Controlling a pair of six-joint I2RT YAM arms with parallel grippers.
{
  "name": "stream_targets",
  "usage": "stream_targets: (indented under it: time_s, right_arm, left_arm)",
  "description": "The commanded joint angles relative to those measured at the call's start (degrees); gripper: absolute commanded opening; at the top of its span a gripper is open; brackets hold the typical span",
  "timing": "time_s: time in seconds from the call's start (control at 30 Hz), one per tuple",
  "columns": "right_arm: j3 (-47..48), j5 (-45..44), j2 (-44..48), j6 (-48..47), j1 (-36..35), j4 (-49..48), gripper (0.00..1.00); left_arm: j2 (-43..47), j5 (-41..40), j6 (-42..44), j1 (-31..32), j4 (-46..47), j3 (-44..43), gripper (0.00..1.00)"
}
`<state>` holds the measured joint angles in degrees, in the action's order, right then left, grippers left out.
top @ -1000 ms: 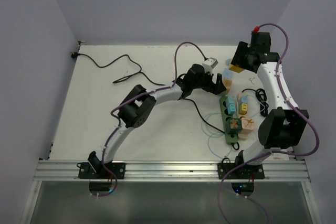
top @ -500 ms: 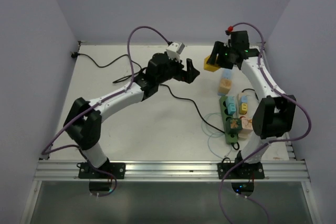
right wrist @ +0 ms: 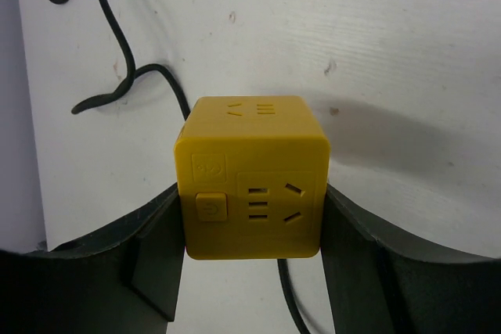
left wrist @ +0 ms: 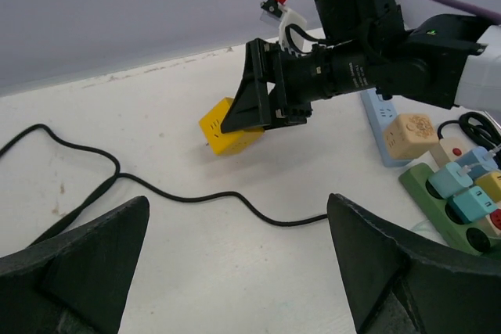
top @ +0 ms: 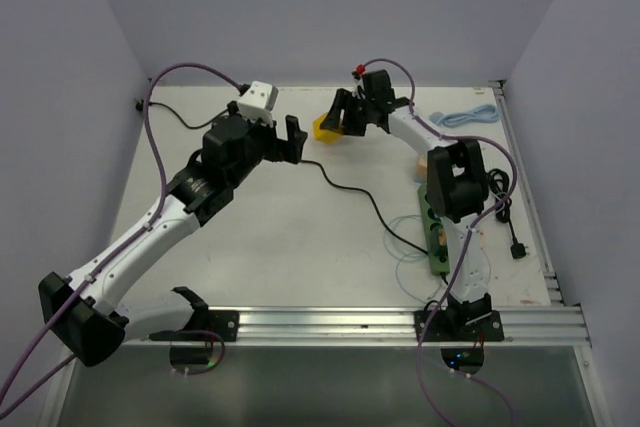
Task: Pull the plug off the socket
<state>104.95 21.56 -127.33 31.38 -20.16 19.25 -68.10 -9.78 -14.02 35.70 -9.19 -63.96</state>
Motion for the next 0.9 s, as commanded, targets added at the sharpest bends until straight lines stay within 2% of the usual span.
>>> stream_targets:
  time_s: [0.0,0.23,0.37,0.4,0.47,0.5,0.6,0.73,0.87]
  right_arm:
    - [7.71,4.63,-4.40,6.15,-2.16,-7.47,0.29]
    - [23.36,5.68,-17.15,11.94,-4.88,-6.94,0.31]
    - [24.61,5.60,-19.44,14.23,-5.06,-7.64,0.34]
    - [24.60,5.77,-19.54,14.59,-5.06,-7.73,0.43]
    - [23.82,5.86,-19.80,14.68,-5.06,-7.64,0.53]
    - [23.20,5.77,-19.45,14.68,-5.06,-7.82,0.64]
    - [21.35,4.28,-18.75,14.06,-5.06,-6.69,0.75]
    - [21.01,2.00,-18.22,12.66,-4.80,-1.24,0.81]
    - [18.90,1.03,-16.82,12.04,-4.18,0.09,0.81]
  left_arm:
    - [4.71,-5.41,5.75,-0.02,-0.31,4.96,1.00]
    - [6.22,-8.85,8.04,-0.02,0.84,8.94,1.00]
    - [5.96,-8.76,8.66,-0.02,0.58,8.68,1.00]
    - [6.04,-8.85,8.75,-0.02,0.58,8.77,1.00]
    - [6.31,-8.94,8.75,-0.02,0.40,8.94,1.00]
    - [6.48,-9.03,8.83,-0.02,0.58,8.94,1.00]
    - [6.66,-9.03,9.19,-0.02,0.49,8.95,1.00]
    - [6.40,-10.17,9.28,0.07,-0.21,8.68,1.00]
    - [6.31,-10.17,9.54,0.07,-0.21,8.77,1.00]
